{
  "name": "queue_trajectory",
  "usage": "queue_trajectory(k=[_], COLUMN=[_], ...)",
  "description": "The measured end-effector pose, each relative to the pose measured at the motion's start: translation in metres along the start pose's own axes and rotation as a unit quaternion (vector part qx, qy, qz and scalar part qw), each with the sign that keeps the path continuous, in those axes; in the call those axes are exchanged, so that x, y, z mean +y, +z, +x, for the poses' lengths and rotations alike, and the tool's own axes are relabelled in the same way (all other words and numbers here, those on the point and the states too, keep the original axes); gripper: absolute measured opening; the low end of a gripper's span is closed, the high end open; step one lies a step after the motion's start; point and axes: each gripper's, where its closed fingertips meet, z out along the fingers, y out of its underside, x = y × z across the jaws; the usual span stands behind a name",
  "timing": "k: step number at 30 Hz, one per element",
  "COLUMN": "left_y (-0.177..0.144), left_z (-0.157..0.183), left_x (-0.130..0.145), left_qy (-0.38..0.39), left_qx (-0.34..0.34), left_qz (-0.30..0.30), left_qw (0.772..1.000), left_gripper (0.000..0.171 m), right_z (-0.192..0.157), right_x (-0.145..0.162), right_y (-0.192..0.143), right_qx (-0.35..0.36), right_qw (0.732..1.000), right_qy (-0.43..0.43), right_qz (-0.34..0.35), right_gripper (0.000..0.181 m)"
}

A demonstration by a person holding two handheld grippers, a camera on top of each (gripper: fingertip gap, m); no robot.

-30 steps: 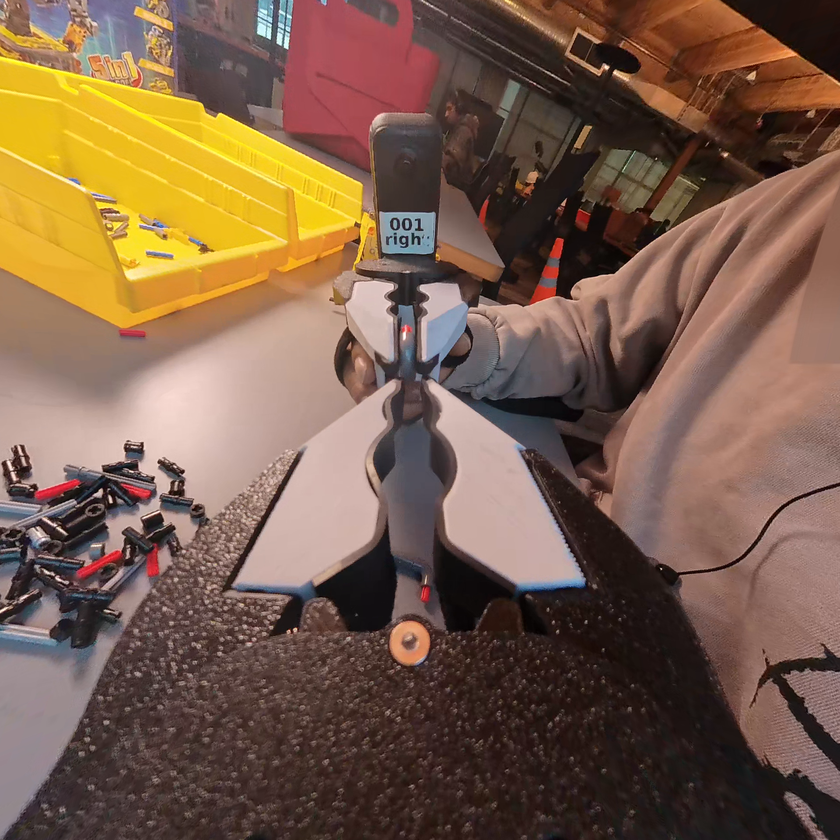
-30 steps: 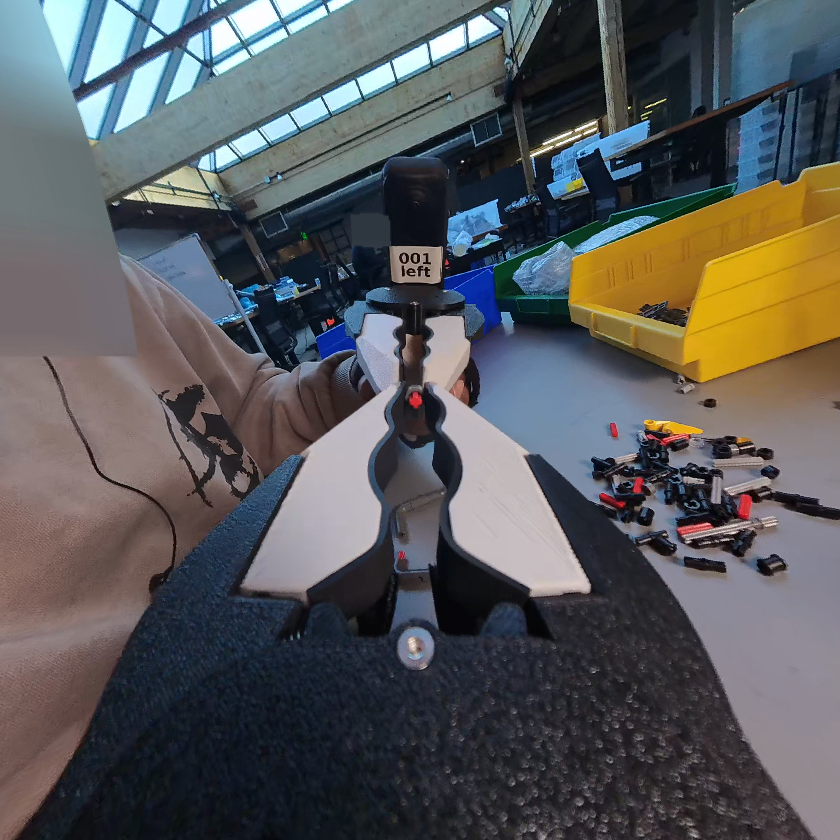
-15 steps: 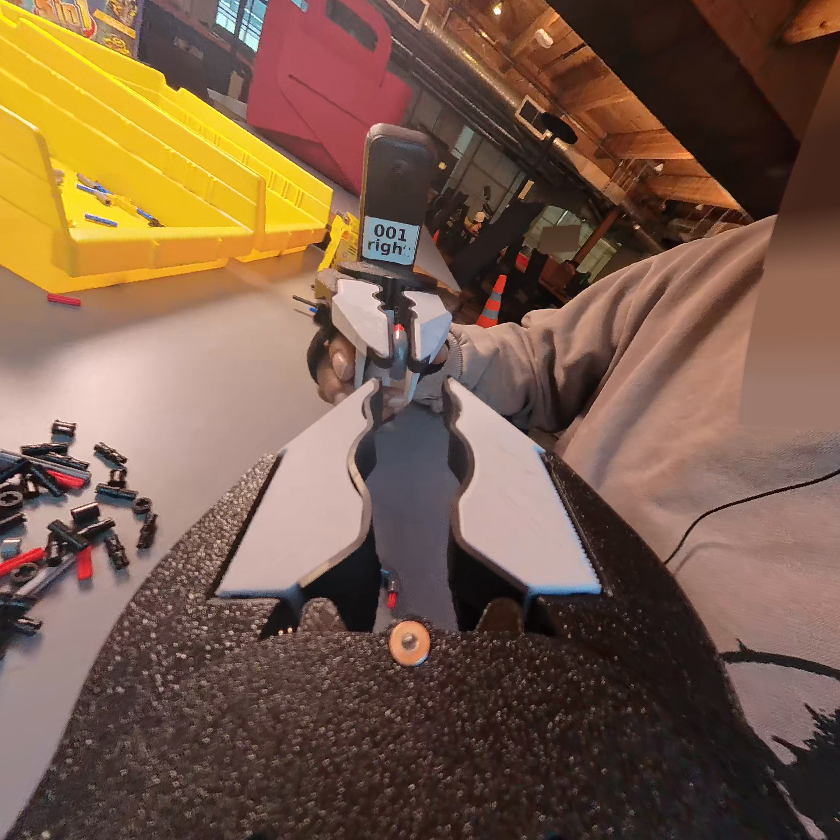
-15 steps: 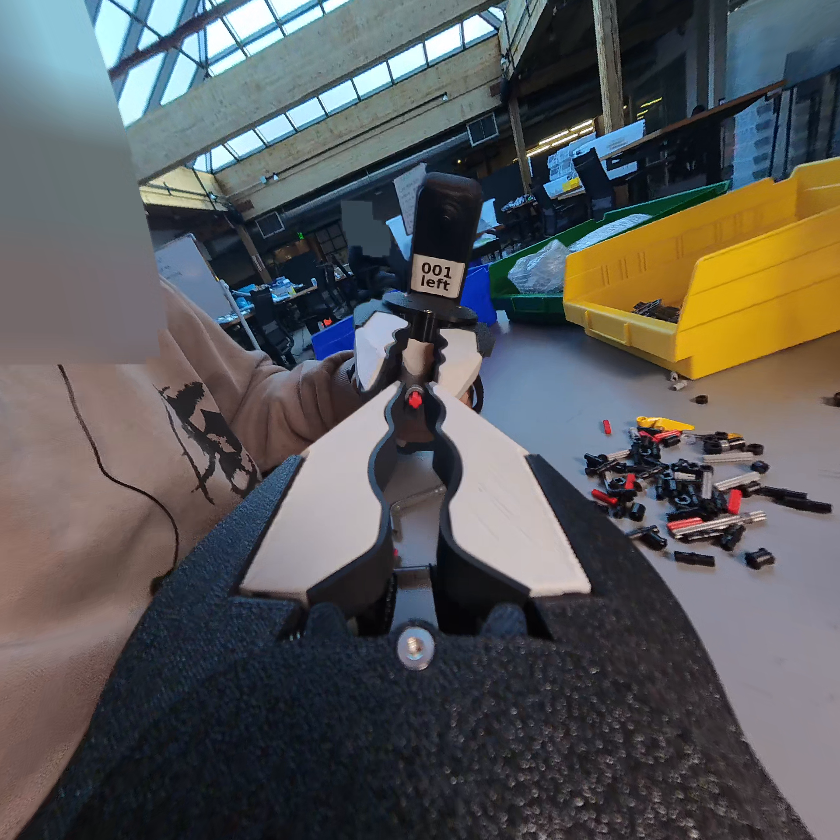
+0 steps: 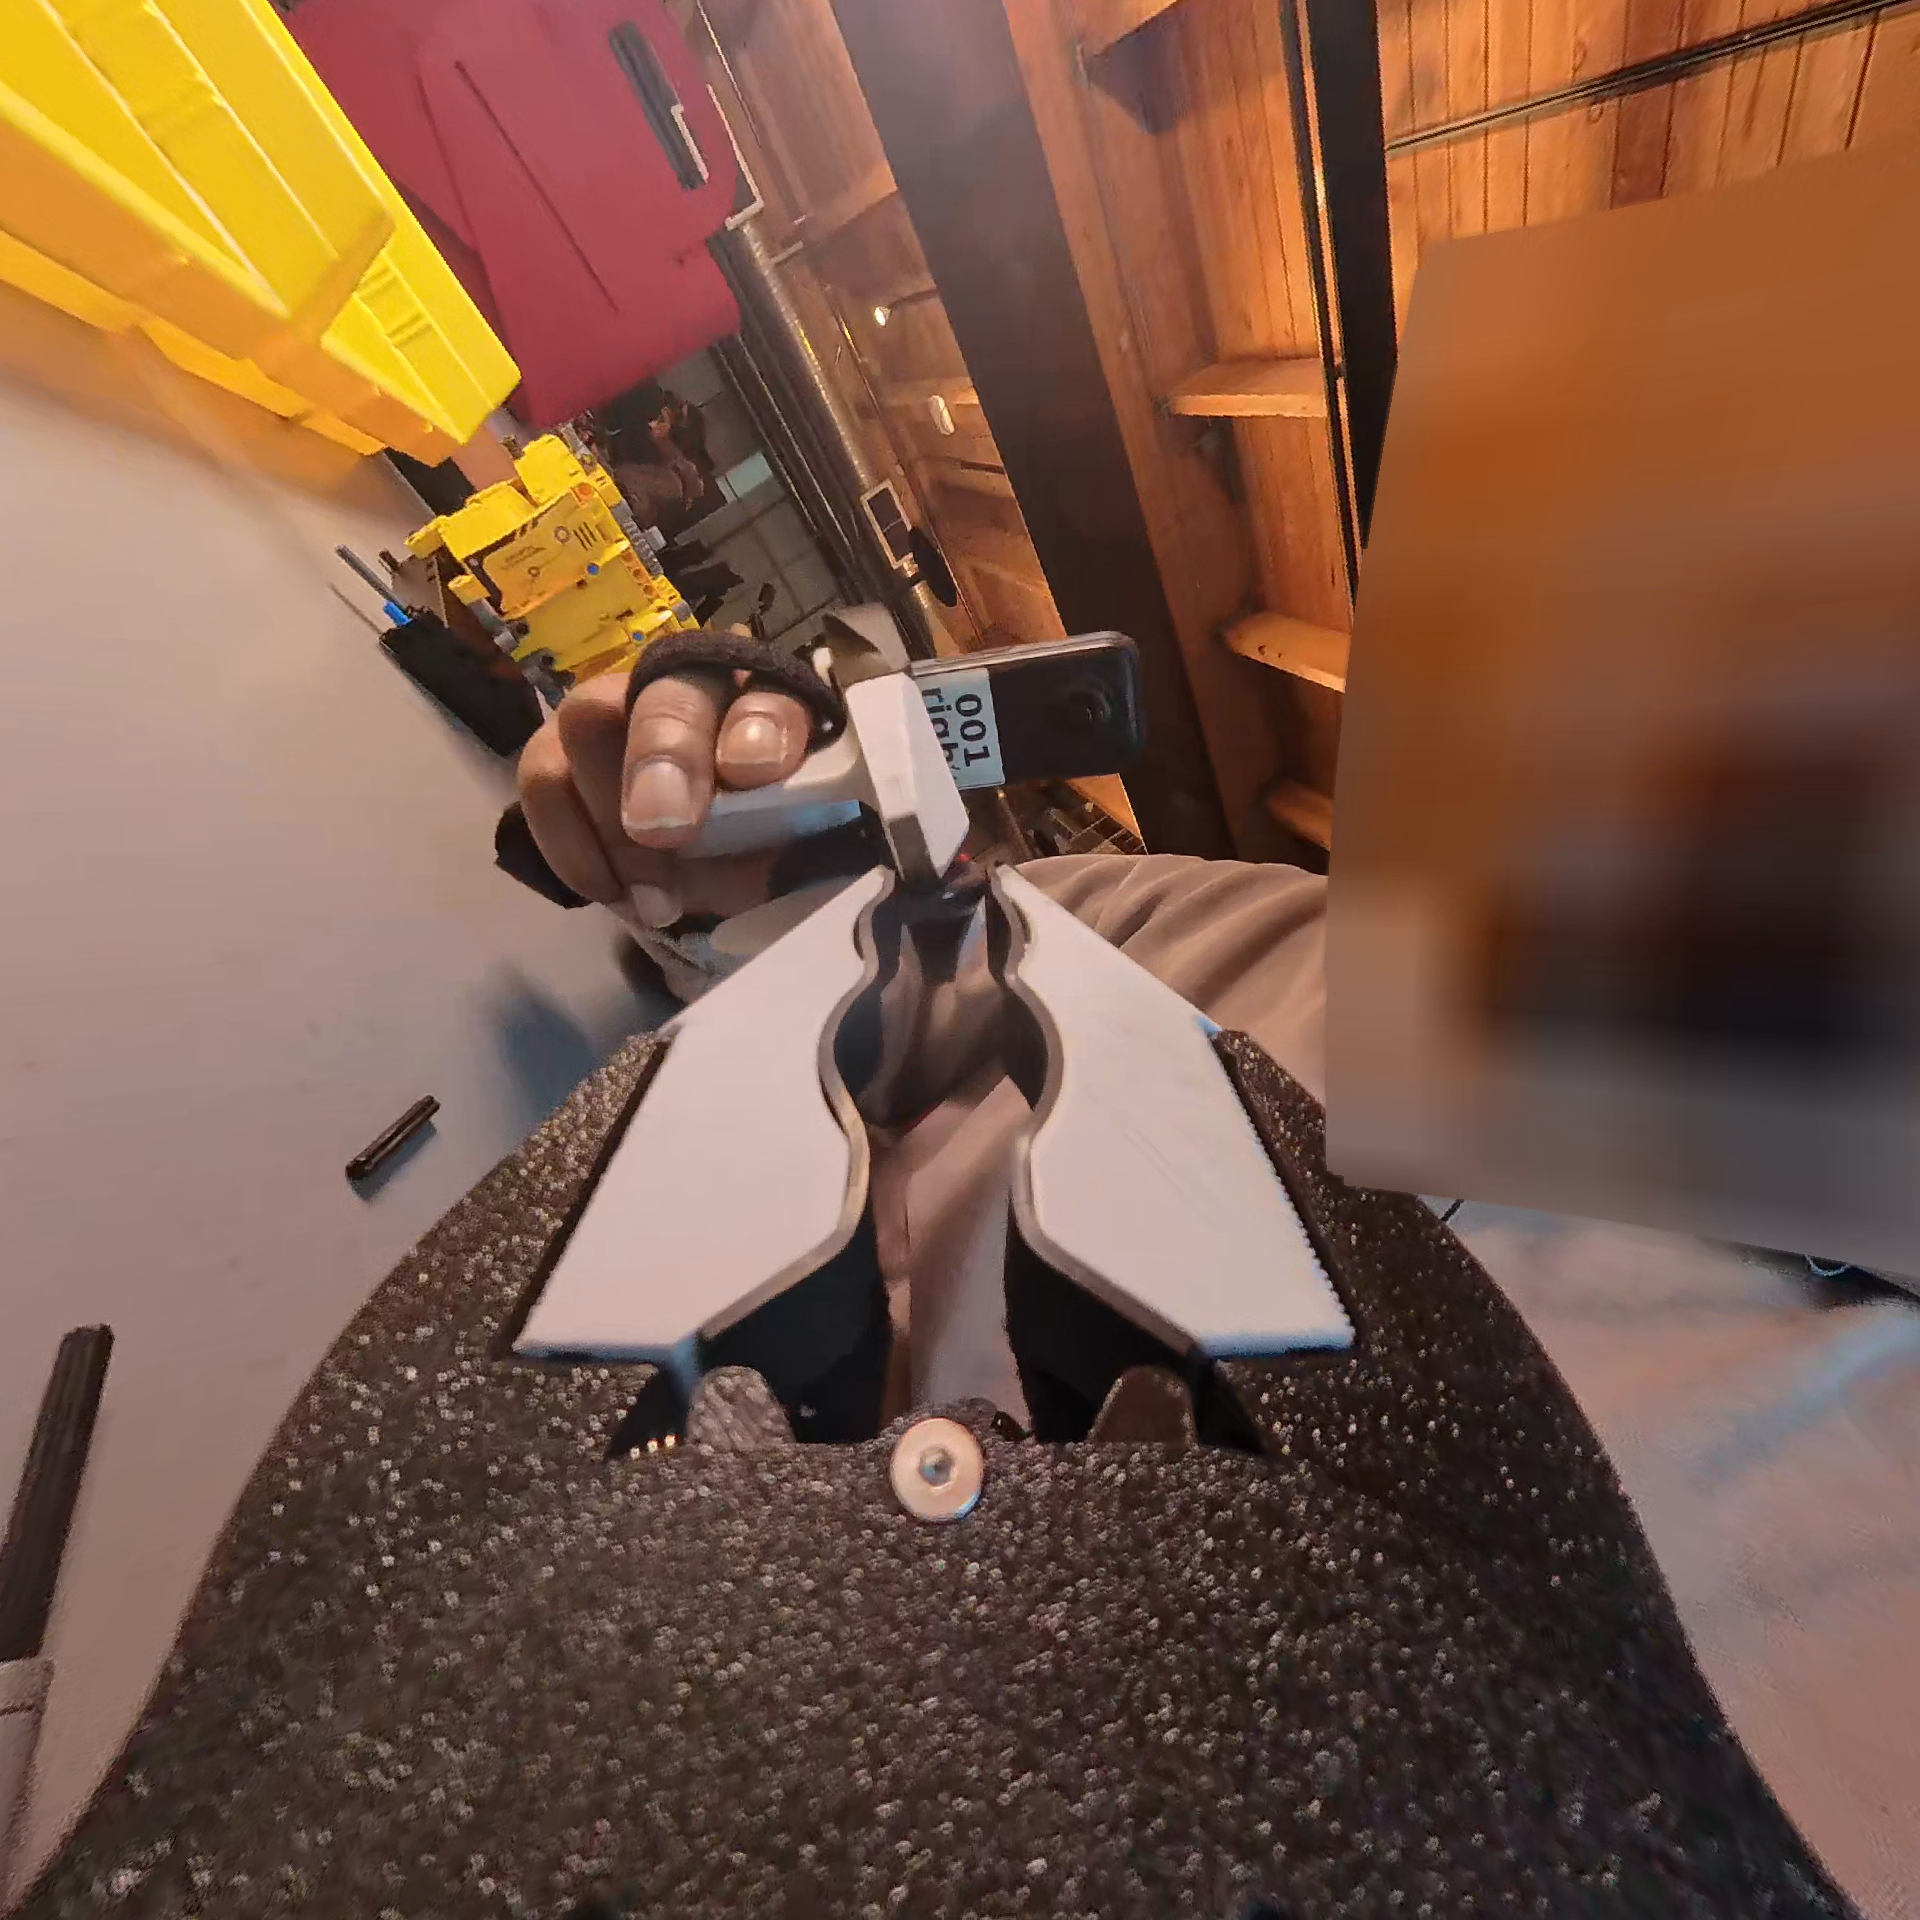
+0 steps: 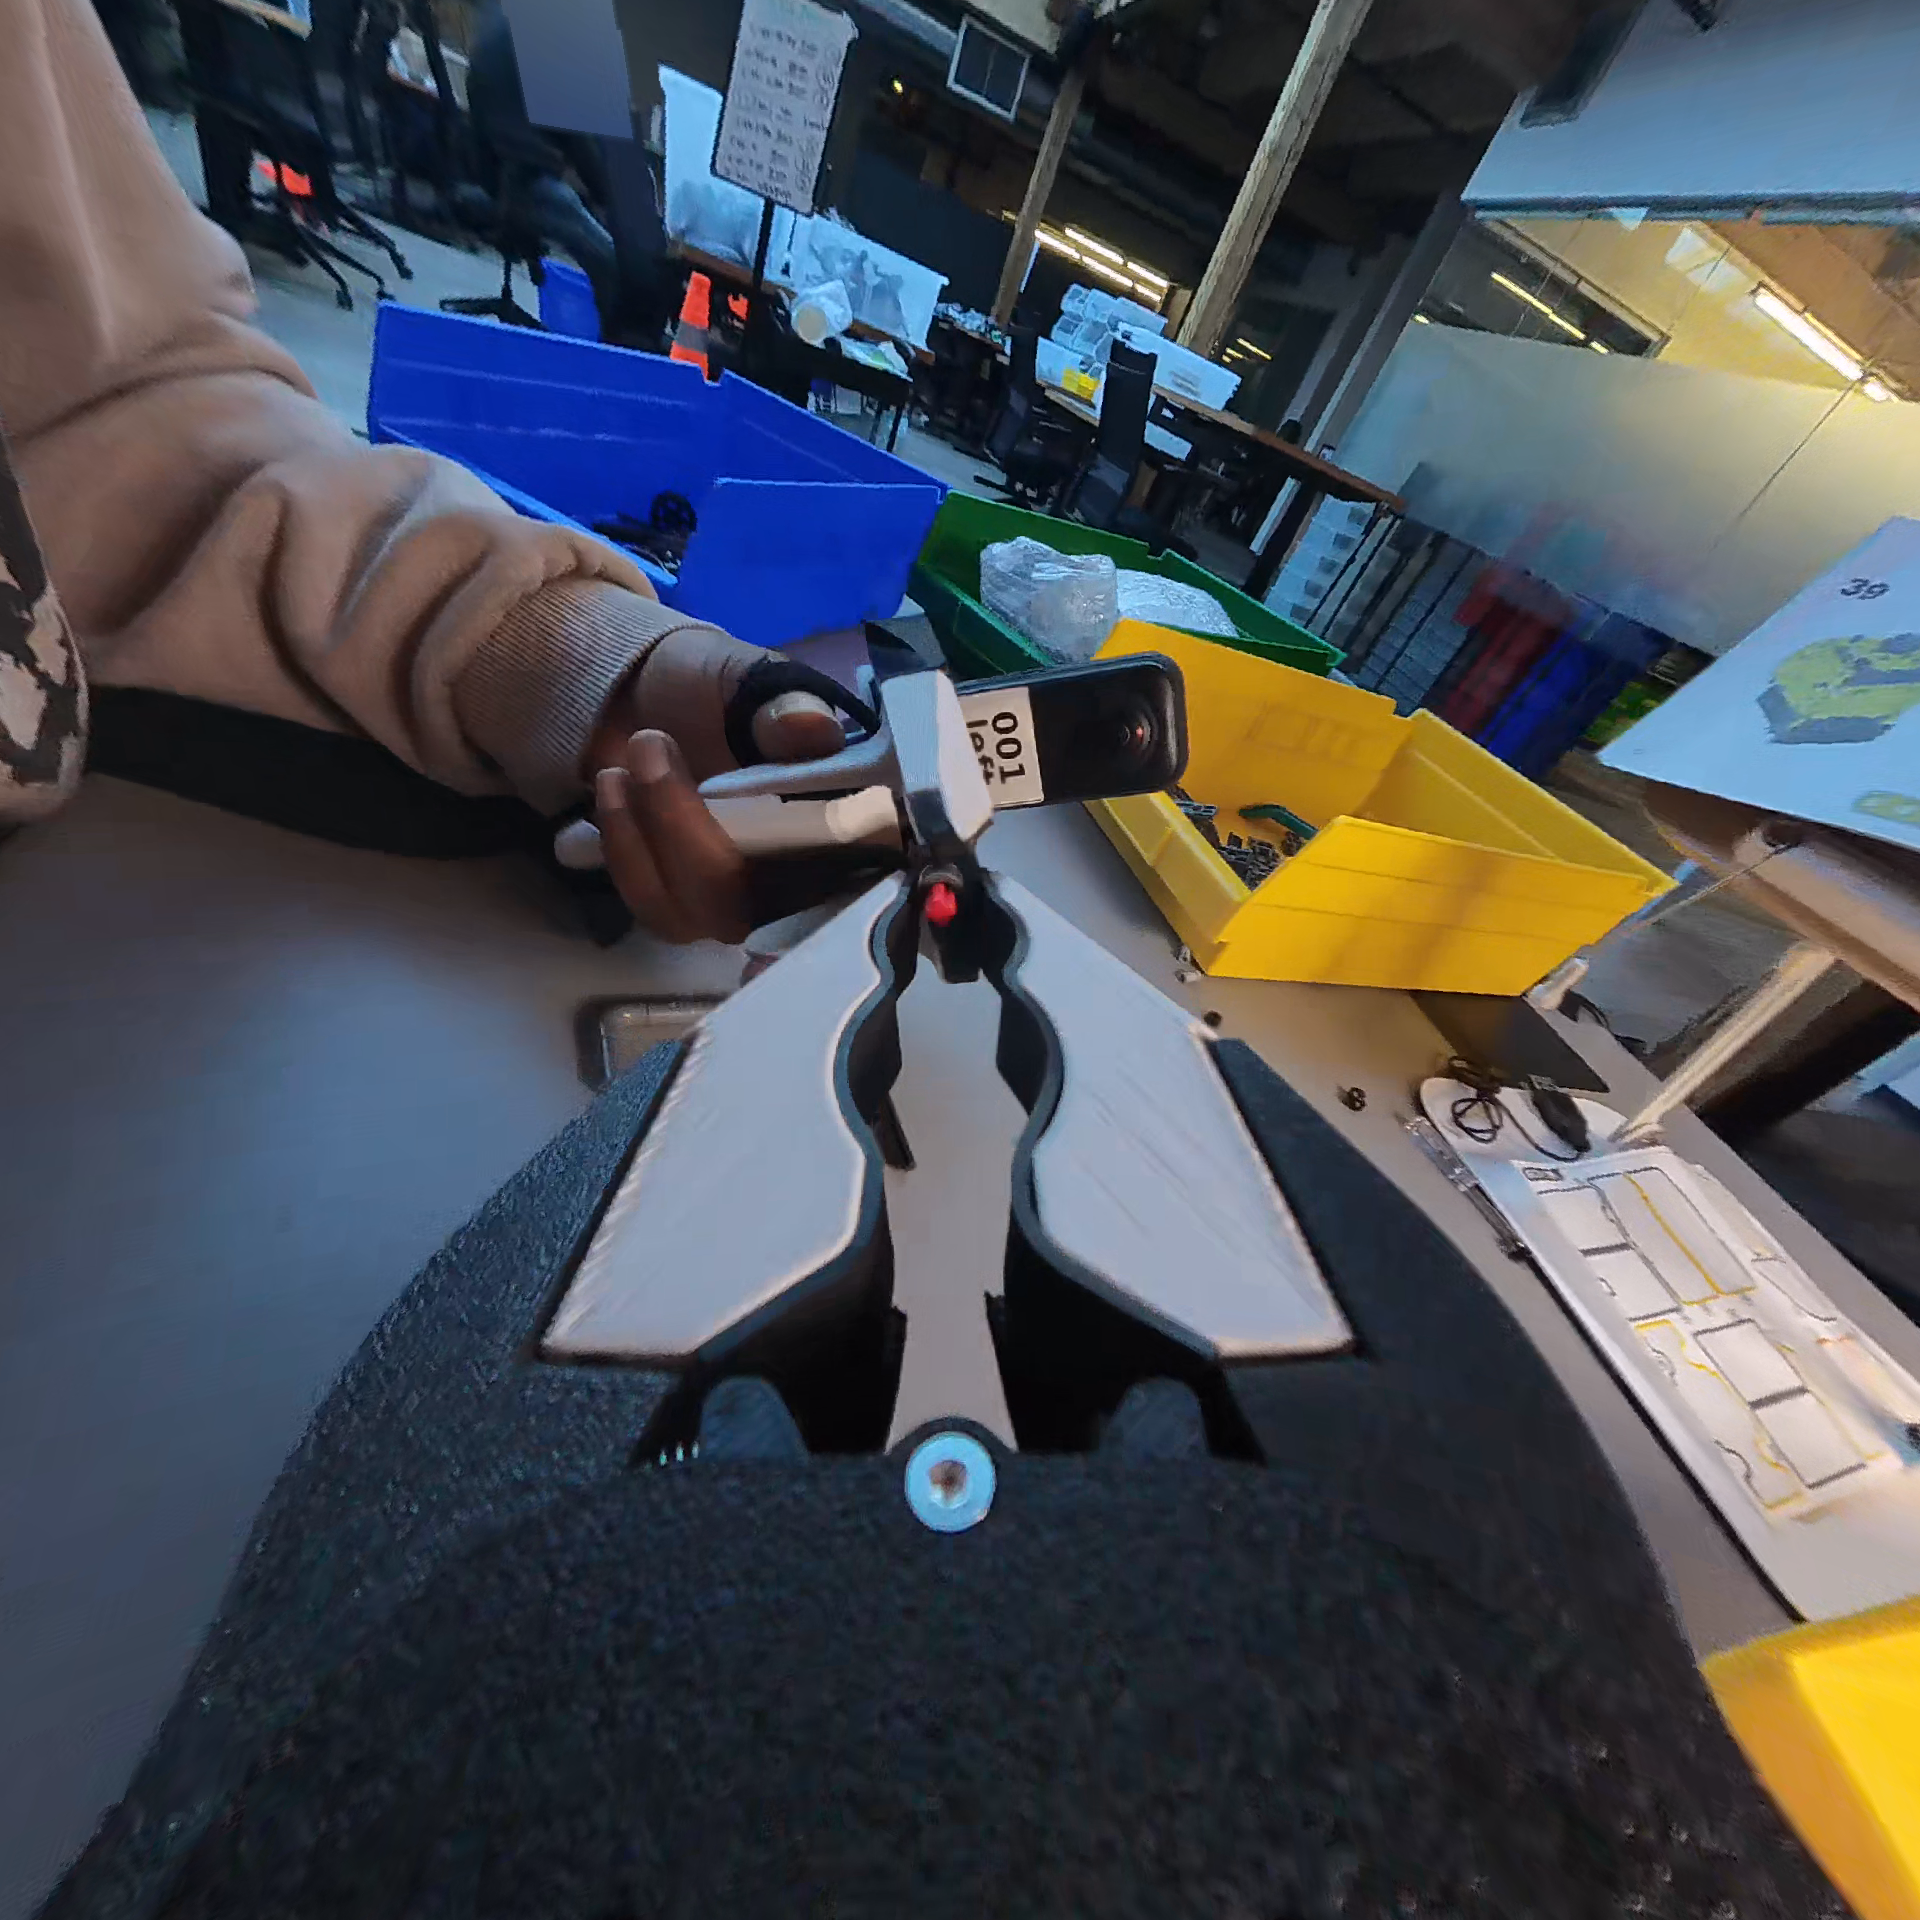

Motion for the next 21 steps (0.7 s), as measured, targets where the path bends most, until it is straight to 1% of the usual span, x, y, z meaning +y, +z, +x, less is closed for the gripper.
queue_trajectory(k=[1, 3, 5, 6, 7, 8, 9, 10, 11, 12, 14, 15, 16, 17, 18, 21], left_y=[0.0, 0.0, -0.005, -0.01, -0.016, -0.025, -0.034, -0.042, -0.05, -0.056, -0.062, -0.063, -0.063, -0.063, -0.063, -0.062], left_z=[0.0, 0.0, 0.001, -0.001, -0.006, -0.012, -0.018, -0.022, -0.026, -0.028, -0.029, -0.029, -0.03, -0.031, -0.032, -0.033], left_x=[0.002, 0.001, -0.007, -0.012, -0.018, -0.026, -0.032, -0.038, -0.043, -0.047, -0.051, -0.051, -0.051, -0.051, -0.05, -0.049], left_qy=[0.003, 0.013, 0.02, 0.031, 0.049, 0.075, 0.104, 0.131, 0.155, 0.173, 0.19, 0.191, 0.189, 0.187, 0.186, 0.19], left_qx=[-0.003, -0.006, -0.009, -0.025, -0.052, -0.089, -0.128, -0.165, -0.197, -0.222, -0.243, -0.245, -0.246, -0.247, -0.248, -0.252], left_qz=[-0.007, -0.007, 0.012, 0.022, 0.032, 0.042, 0.048, 0.05, 0.052, 0.052, 0.054, 0.054, 0.054, 0.053, 0.051, 0.046], left_qw=[1.0, 1.0, 1.0, 0.999, 0.997, 0.992, 0.985, 0.976, 0.967, 0.958, 0.95, 0.949, 0.949, 0.949, 0.95, 0.948], left_gripper=[0.015, 0.015, 0.014, 0.015, 0.014, 0.014, 0.014, 0.014, 0.015, 0.015, 0.015, 0.015, 0.015, 0.015, 0.015, 0.015], right_z=[0.002, 0.004, 0.004, 0.006, 0.009, 0.01, 0.007, -0.001, -0.01, -0.016, -0.029, -0.034, -0.035, -0.034, -0.03, -0.031], right_x=[0.002, 0.007, 0.012, 0.017, 0.025, 0.036, 0.05, 0.067, 0.083, 0.098, 0.116, 0.118, 0.116, 0.118, 0.121, 0.121], right_y=[0.0, 0.0, -0.002, -0.004, -0.006, -0.011, -0.017, -0.025, -0.033, -0.038, -0.044, -0.042, -0.039, -0.038, -0.037, -0.037], right_qx=[0.008, 0.014, 0.006, 0.0, -0.009, -0.031, -0.06, -0.096, -0.125, -0.138, -0.16, -0.168, -0.165, -0.159, -0.148, -0.147], right_qw=[1.0, 0.999, 0.999, 0.998, 0.997, 0.993, 0.984, 0.969, 0.95, 0.937, 0.92, 0.916, 0.917, 0.913, 0.912, 0.907], right_qy=[-0.011, -0.025, -0.028, -0.019, 0.005, 0.036, 0.071, 0.107, 0.133, 0.137, 0.119, 0.119, 0.123, 0.129, 0.127, 0.115], right_qz=[-0.008, -0.024, -0.038, -0.053, -0.078, -0.111, -0.153, -0.203, -0.252, -0.29, -0.338, -0.344, -0.341, -0.352, -0.362, -0.377], right_gripper=[0.015, 0.018, 0.022, 0.03, 0.037, 0.039, 0.039, 0.039, 0.038, 0.034, 0.024, 0.021, 0.015, 0.011, 0.003, 0.001])
